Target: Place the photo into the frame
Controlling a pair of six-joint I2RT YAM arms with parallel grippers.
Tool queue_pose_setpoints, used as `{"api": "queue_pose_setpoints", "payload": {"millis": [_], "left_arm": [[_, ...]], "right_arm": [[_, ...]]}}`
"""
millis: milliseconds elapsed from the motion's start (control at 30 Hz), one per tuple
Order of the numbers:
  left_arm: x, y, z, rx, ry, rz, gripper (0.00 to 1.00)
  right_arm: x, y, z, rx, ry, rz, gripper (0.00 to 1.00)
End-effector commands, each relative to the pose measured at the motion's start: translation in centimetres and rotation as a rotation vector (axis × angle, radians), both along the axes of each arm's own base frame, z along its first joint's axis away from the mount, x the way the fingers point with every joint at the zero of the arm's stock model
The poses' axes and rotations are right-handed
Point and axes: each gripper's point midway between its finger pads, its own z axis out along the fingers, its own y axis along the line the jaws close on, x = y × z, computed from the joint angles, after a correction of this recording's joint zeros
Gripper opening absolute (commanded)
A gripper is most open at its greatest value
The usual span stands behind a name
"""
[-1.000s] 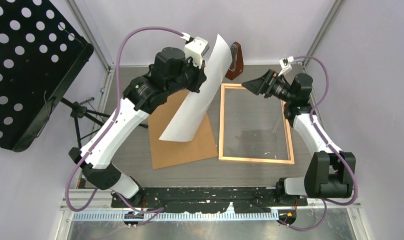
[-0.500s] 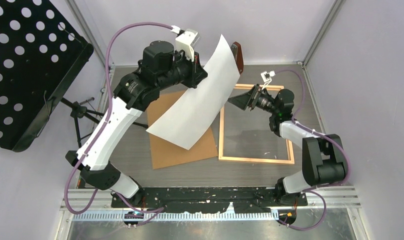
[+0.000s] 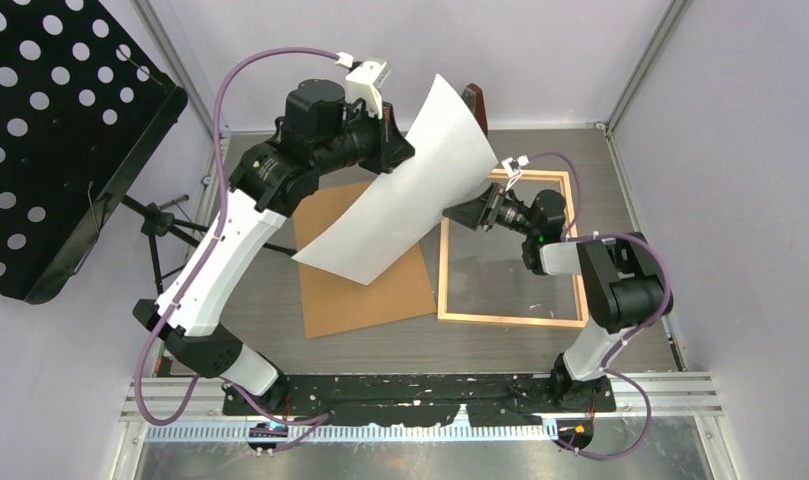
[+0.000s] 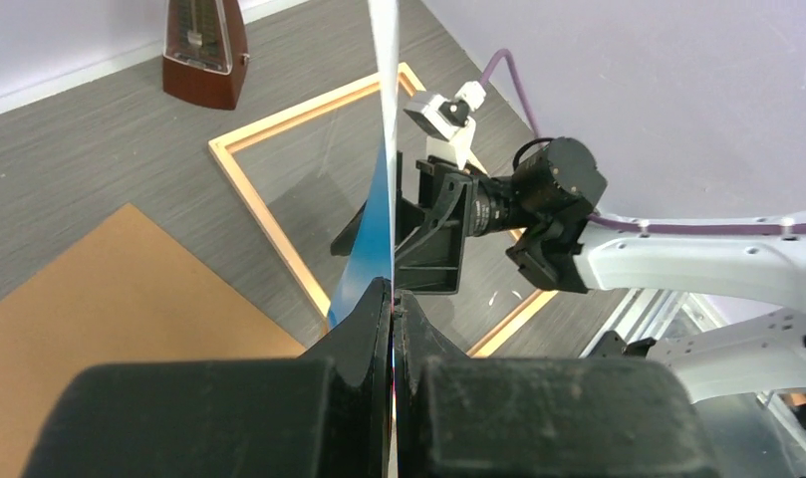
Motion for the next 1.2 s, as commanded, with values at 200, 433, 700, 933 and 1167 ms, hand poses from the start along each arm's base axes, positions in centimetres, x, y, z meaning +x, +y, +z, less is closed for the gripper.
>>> {"api": "queue_pose_setpoints", "payload": {"millis": [200,433,700,933,1167], "left_arm": [[0.7,0.8,1.9,-0.107,0.023,0.013,0.0],[1.0,0.4,2.0,-0.131,0.053,0.023,0.0],[2.3,-3.0,0.7,-0.216,0.215,-0.003,0.0],[1.5,-8.9,1.6,-0.37,0.365,-0.147,0.0],[2.4,-11.4,-1.3,-0.525,0.657,-0.217,0.0]], "right_arm": [[-0.3,1.6,3.4,0.102,-0.129,0.099,0.96],[-0.4,-1.1,5.1,0.007,-0.192,0.003,0.94],[-1.9,-7.8,7.1,-0.248,-0.266,-0.228,0.95],[-2.1,-13.3,7.1,-0.312,-0.149,-0.401,0.94],[-1.9,-17.9,8.0,-0.314,-0.104,-0.55,0.94]]}}
